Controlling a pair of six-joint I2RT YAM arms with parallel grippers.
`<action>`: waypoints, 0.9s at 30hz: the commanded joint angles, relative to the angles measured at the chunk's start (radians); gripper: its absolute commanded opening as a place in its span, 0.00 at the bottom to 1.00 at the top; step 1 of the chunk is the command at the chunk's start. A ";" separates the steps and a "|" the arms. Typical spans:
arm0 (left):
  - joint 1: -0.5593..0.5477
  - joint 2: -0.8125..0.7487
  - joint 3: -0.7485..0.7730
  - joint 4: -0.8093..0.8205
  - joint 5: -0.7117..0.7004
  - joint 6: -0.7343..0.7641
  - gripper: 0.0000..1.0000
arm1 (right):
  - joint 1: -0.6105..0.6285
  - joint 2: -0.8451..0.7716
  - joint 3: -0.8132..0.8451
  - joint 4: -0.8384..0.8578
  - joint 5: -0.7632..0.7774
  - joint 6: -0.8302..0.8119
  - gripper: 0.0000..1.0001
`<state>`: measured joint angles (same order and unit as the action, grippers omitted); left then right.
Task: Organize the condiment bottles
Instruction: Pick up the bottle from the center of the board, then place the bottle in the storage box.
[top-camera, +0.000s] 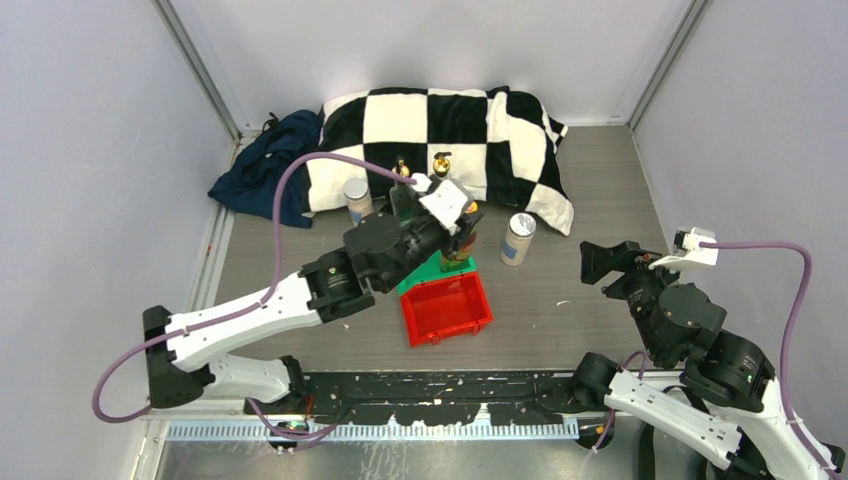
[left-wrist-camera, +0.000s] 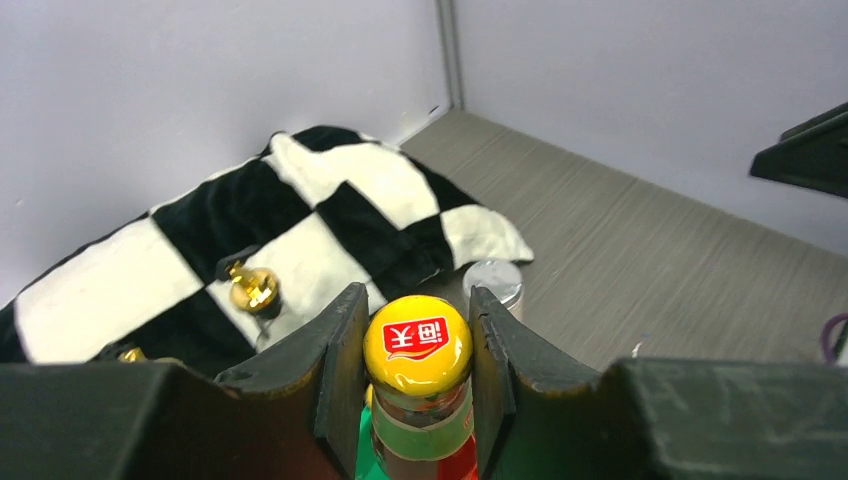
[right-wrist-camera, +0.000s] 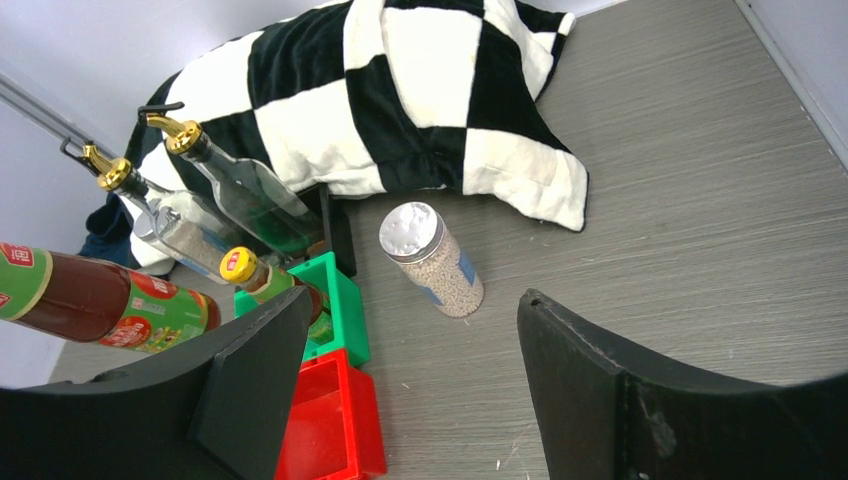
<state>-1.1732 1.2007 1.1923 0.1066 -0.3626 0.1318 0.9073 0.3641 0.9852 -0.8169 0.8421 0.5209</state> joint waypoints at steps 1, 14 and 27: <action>0.004 -0.078 -0.058 0.136 -0.099 0.041 0.00 | 0.000 0.037 0.021 0.037 -0.023 -0.007 0.81; 0.087 -0.151 -0.242 0.281 -0.121 -0.005 0.00 | 0.001 0.050 0.024 0.044 -0.042 -0.009 0.81; 0.160 -0.158 -0.312 0.346 -0.089 -0.055 0.00 | 0.000 0.072 0.014 0.058 -0.046 -0.016 0.82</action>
<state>-1.0309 1.0878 0.8730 0.2588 -0.4606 0.0998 0.9077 0.4122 0.9852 -0.8078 0.7986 0.5198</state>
